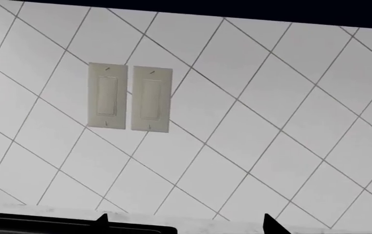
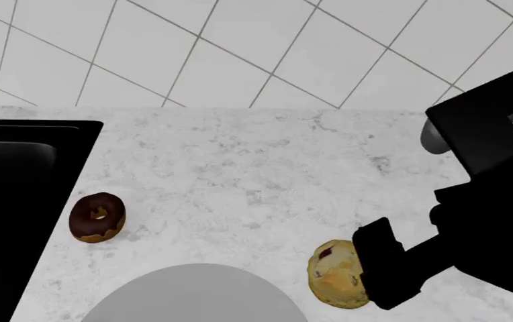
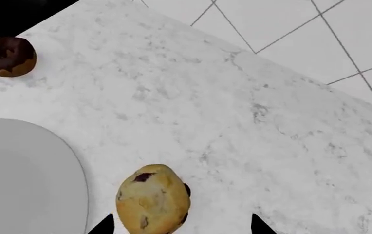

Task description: Place the pastries on the plates.

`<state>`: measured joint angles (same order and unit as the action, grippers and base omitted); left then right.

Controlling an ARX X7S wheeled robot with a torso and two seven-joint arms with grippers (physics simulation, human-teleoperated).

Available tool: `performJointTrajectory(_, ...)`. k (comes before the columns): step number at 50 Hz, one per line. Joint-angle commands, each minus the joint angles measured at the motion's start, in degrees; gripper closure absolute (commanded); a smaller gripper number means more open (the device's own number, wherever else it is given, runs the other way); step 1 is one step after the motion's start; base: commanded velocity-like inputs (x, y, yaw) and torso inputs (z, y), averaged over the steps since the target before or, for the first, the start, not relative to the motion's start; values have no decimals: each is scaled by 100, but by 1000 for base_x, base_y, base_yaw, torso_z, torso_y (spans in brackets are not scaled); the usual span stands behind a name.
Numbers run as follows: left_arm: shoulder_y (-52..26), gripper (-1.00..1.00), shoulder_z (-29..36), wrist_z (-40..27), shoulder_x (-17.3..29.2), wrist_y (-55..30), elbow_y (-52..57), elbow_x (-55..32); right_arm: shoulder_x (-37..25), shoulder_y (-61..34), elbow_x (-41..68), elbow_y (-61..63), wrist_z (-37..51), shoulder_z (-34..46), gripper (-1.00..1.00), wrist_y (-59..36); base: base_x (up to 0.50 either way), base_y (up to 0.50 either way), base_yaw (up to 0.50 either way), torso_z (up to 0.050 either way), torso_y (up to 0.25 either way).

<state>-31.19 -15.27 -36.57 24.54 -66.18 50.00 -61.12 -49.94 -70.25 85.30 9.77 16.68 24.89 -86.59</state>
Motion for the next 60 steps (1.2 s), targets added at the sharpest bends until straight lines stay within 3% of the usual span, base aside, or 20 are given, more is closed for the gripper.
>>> performJointTrajectory(1, -7, -100, 2, -126, 15, -27, 56, -120, 103, -287, -191, -92, -208, 414, -100, 17, 0, 0, 0, 0, 0)
performJointTrajectory(60, 97, -100, -72, -507, 204, 80, 198, -631, 820, -415, -1384, -904, -1229, 1955, -100, 848, 0, 0, 0, 0, 0)
